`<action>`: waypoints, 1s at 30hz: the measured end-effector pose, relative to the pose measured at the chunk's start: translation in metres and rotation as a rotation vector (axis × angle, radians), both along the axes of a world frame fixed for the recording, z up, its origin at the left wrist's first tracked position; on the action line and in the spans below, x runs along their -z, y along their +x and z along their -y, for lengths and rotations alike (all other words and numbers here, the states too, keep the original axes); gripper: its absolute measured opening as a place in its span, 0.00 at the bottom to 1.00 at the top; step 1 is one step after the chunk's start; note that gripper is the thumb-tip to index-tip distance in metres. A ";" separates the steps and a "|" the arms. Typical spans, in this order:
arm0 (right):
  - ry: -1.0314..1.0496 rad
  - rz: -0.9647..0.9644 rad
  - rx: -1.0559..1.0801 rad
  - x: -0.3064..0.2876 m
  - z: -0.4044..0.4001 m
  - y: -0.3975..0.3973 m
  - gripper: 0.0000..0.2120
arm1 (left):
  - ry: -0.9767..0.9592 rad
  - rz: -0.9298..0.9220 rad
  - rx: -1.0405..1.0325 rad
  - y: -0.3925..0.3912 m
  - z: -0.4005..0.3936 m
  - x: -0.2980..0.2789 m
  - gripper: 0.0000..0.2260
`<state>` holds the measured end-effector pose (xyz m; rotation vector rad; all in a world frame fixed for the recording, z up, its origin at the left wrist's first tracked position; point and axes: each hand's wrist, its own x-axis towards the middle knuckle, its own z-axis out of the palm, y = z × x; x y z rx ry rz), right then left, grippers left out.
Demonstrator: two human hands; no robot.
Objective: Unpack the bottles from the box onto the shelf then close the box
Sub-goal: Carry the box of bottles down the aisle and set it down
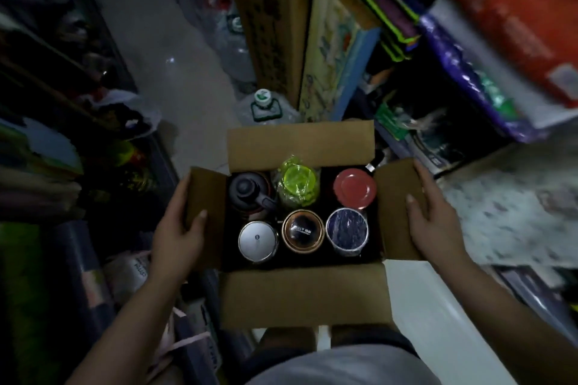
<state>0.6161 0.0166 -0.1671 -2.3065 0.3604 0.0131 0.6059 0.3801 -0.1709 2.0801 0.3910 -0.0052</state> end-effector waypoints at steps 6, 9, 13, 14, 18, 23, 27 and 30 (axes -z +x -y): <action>-0.043 0.016 0.299 -0.016 0.061 -0.097 0.30 | 0.002 0.052 0.271 0.008 0.073 -0.030 0.30; 0.004 0.046 0.438 -0.024 0.089 -0.155 0.30 | 0.013 0.045 0.410 0.005 0.121 -0.036 0.31; 0.047 0.041 0.687 -0.032 0.123 -0.242 0.31 | 0.103 0.021 0.659 -0.009 0.193 -0.038 0.31; 0.059 0.036 0.752 -0.035 0.132 -0.266 0.30 | 0.103 0.024 0.721 -0.016 0.215 -0.039 0.30; 0.018 -0.006 1.017 -0.050 0.155 -0.360 0.30 | -0.066 -0.055 0.966 -0.043 0.305 -0.038 0.32; 0.025 0.049 1.394 -0.052 0.147 -0.458 0.32 | -0.099 -0.082 1.302 -0.090 0.424 -0.039 0.31; -0.032 0.070 1.660 -0.054 0.123 -0.507 0.35 | -0.090 -0.050 1.562 -0.135 0.504 -0.046 0.30; -0.094 0.094 1.877 -0.058 0.096 -0.530 0.34 | -0.065 -0.034 1.816 -0.162 0.556 -0.050 0.30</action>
